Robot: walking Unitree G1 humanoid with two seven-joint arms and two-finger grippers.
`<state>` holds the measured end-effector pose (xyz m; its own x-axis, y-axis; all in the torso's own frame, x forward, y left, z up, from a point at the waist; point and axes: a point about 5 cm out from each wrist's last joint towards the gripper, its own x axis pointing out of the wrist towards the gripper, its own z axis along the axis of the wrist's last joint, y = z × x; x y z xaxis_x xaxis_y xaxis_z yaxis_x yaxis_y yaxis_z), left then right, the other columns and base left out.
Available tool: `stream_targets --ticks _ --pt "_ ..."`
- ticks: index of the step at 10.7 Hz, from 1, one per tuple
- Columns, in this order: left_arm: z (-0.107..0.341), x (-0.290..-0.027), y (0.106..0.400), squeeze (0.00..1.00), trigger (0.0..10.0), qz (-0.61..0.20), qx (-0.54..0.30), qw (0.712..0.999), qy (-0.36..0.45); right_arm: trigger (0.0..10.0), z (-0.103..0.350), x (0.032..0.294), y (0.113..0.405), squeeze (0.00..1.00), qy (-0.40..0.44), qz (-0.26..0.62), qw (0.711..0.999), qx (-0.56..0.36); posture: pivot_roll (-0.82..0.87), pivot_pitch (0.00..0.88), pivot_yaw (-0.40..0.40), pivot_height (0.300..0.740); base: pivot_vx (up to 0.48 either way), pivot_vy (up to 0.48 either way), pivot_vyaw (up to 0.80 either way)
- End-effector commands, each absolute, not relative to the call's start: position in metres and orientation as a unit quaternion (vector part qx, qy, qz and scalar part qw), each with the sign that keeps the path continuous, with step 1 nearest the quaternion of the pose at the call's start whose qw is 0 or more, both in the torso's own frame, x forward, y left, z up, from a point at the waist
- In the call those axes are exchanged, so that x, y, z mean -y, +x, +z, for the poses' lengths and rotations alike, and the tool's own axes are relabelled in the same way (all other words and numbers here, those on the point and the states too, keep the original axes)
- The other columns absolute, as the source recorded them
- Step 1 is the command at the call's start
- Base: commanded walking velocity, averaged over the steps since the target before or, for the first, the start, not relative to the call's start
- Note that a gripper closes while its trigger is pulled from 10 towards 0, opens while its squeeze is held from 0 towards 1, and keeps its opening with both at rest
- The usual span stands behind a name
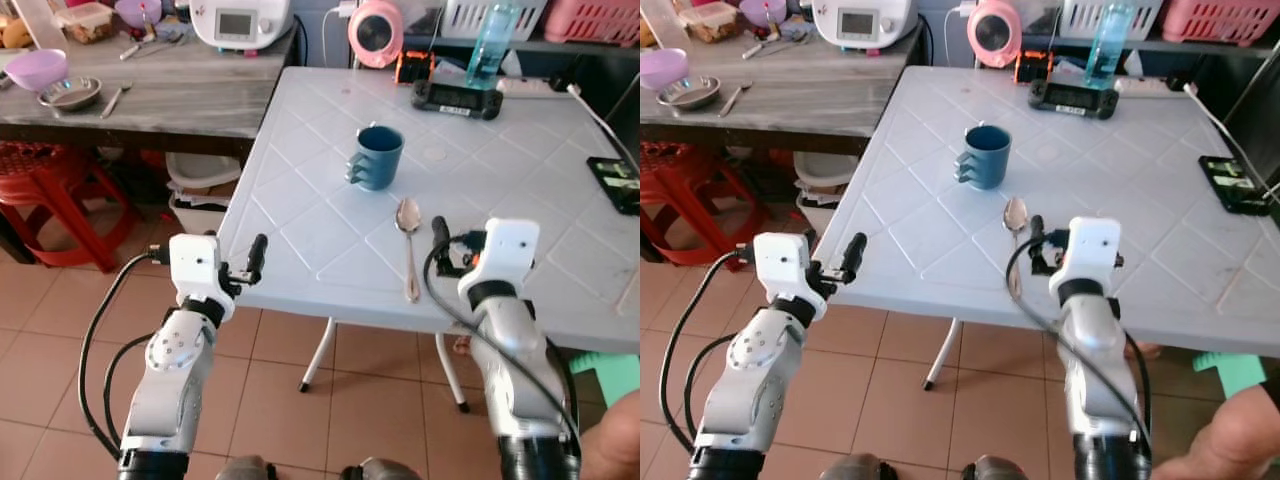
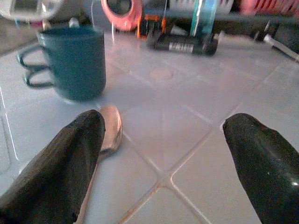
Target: Setting the table
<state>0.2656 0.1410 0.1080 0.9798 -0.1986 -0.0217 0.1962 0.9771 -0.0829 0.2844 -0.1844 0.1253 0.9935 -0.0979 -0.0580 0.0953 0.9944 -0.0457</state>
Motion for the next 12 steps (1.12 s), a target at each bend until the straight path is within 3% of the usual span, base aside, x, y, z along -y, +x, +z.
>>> stream_targets --ticks 1,3,8,12 --pt "0.110 -0.146 0.263 0.00 10.0 -0.101 -0.017 0.994 -0.034 10.0 0.127 0.188 0.289 0.00 -0.011 -0.049 0.998 -0.046 -0.03 0.000 0.033 0.740 0.000 0.000 0.00" --pt "0.110 -0.152 0.254 0.00 10.0 -0.109 -0.032 0.993 -0.027 10.0 0.130 0.195 0.300 0.00 -0.010 -0.023 0.996 -0.082 0.00 0.028 0.047 0.740 0.000 0.000 0.00" --pt "0.115 -0.159 0.242 0.00 10.0 -0.116 -0.055 0.992 -0.017 10.0 0.126 0.176 0.311 0.00 -0.039 0.082 0.984 -0.150 0.02 0.074 0.061 0.740 0.000 0.000 0.00" --pt "0.116 -0.154 0.244 0.00 10.0 -0.122 -0.060 0.991 -0.018 10.0 0.121 0.176 0.325 0.00 -0.033 0.089 0.980 -0.176 0.02 0.067 0.053 0.740 0.000 0.000 0.00"
